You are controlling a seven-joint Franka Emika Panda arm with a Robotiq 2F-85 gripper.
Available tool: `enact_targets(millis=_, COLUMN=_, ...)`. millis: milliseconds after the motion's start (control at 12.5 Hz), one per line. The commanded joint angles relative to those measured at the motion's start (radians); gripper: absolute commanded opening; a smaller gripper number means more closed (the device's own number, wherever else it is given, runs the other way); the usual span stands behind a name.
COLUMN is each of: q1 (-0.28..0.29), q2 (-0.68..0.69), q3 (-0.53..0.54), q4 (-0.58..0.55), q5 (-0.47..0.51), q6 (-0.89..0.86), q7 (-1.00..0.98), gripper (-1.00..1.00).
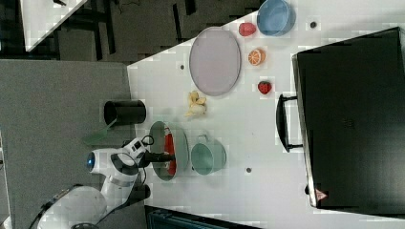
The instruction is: Pick ketchup from strainer and place it on the table
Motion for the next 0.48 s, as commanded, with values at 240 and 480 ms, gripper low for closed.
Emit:
enact_targets(millis=240, q1=0.069, q2=0.042, q3=-0.041, q4=0.046, q5=-0.022, q6=0.021, q7=0.086, gripper=0.43)
enact_targets(millis=480, q1=0.069, q2=0.031, q3=-0.035, q4=0.042, q5=-0.022, q6=0.006, q7=0.086, gripper=0.19)
